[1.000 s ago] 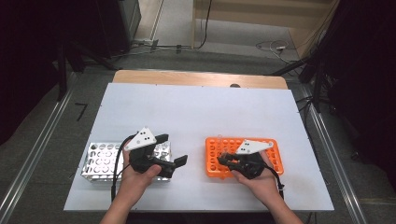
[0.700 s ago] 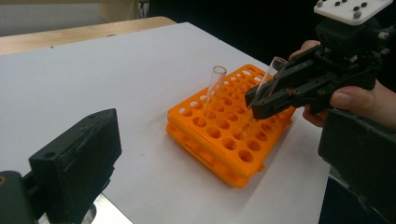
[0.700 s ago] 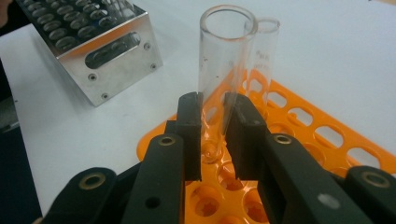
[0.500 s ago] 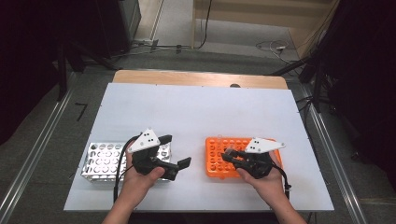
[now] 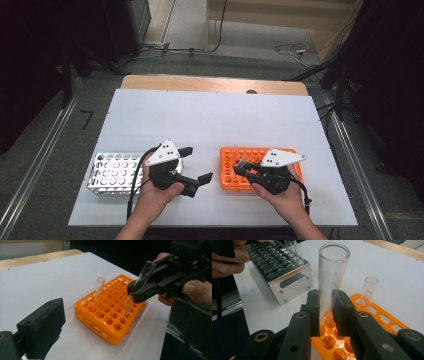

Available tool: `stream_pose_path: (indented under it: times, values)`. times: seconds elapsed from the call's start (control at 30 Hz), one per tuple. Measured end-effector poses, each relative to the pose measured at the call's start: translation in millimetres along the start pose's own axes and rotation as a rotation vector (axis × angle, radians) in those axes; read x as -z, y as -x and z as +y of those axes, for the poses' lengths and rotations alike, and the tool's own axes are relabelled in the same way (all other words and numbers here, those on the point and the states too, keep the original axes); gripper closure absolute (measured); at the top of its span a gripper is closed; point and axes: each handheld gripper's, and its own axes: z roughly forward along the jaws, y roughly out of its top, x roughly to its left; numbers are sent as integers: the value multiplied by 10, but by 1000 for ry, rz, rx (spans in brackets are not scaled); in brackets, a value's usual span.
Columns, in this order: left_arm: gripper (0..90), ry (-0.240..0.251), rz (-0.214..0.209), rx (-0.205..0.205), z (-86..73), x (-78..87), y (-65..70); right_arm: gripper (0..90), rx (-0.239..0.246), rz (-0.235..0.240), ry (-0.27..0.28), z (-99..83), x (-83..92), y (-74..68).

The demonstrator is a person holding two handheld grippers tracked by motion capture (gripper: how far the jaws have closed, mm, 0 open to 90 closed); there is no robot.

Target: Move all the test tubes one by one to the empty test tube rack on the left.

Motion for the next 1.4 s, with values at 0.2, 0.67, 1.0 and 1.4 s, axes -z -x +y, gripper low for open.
stream_pose_path:
  times: [0.2, 0.67, 1.0, 1.4]
  values:
    - [104, 0, -7, -19, 28, -55, 113, 737, 4, 41, 9, 46, -6, -83]
    - [450, 6, -76, -72, 51, -173, 336, 737, 50, 97, -20, 72, -117, -283]
    - [606, -13, -81, -110, 35, -214, 405, 737, 79, 132, -41, 87, -193, -399]
    - [724, -34, -74, -141, 28, -219, 415, 737, 72, 156, -53, 89, -218, -432]
